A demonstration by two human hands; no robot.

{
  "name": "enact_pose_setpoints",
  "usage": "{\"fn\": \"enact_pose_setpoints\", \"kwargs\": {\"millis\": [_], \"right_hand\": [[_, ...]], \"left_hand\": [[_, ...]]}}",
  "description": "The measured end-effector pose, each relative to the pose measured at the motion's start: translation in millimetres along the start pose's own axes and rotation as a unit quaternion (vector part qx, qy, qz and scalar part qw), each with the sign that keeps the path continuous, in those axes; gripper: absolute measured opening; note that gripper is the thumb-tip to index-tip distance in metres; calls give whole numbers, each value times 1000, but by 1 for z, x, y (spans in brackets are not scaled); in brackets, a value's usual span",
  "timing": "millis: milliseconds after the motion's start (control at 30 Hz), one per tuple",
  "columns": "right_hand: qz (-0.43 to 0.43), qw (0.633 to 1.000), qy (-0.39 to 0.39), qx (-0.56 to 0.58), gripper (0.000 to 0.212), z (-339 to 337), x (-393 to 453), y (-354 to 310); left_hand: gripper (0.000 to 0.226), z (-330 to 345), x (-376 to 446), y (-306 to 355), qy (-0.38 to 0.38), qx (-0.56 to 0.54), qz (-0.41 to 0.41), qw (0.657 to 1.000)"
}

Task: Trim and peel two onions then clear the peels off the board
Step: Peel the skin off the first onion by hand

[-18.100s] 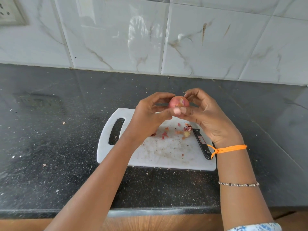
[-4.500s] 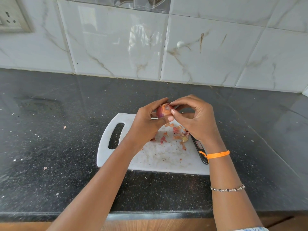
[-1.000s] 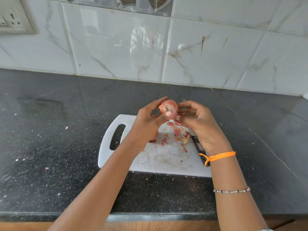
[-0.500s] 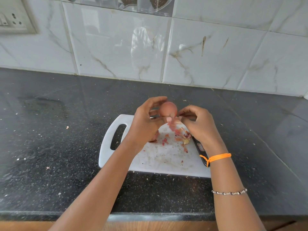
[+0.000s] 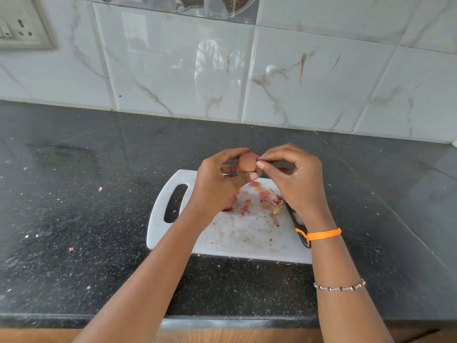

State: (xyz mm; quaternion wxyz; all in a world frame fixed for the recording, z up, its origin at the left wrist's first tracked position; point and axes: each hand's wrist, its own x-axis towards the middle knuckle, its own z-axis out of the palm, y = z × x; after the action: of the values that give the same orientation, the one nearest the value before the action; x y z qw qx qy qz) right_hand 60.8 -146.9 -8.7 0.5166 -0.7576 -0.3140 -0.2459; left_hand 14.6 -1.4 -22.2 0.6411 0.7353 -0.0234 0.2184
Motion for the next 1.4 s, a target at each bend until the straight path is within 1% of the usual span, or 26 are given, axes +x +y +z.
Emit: {"fn": "enact_pose_setpoints", "kwargs": {"millis": [233, 333, 467, 533, 667, 767, 867, 900, 1000, 1133, 1200, 1300, 1333, 1400], "right_hand": [[-14, 1000, 3, -14, 7, 3, -2, 1], [-13, 1000, 11, -25, 9, 4, -2, 1], [-14, 997, 41, -70, 14, 3, 0, 6], [2, 997, 43, -66, 16, 2, 1, 9], [60, 998, 23, -20, 21, 1, 0, 9], [111, 993, -4, 37, 6, 2, -2, 5], [175, 977, -73, 95, 19, 4, -2, 2], [199, 967, -86, 131, 20, 4, -2, 1], [250, 942, -80, 210, 19, 0, -1, -2], [268, 923, -66, 268, 15, -5, -1, 0], [277, 917, -42, 285, 14, -7, 0, 2], [275, 935, -18, 223, 19, -9, 0, 7], [274, 941, -21, 198, 19, -10, 0, 9], [269, 950, -51, 150, 15, -11, 0, 10]], "left_hand": [[46, 0, 0, -1, 17, 22, 1, 1000], [46, 1, 0, 0, 5, 22, 4, 1000], [48, 1, -1, 1, -15, 5, 12, 1000], [48, 1, -1, 1, -23, 0, 16, 1000], [49, 1, 0, -1, -22, 16, 34, 999], [50, 0, 0, -2, -23, 19, 43, 999], [51, 1, -1, -1, -30, 14, 53, 998], [51, 1, -2, -1, -33, 11, 55, 998], [49, 2, -2, 1, -39, -6, 47, 998], [46, 2, -3, 3, -53, -31, 31, 998], [46, 0, -3, 3, -53, -44, 27, 997], [46, -3, -2, 2, -49, -73, 19, 996], [46, -3, -2, 2, -51, -80, 16, 995], [45, -3, -2, 1, -62, -91, 10, 994]]}}
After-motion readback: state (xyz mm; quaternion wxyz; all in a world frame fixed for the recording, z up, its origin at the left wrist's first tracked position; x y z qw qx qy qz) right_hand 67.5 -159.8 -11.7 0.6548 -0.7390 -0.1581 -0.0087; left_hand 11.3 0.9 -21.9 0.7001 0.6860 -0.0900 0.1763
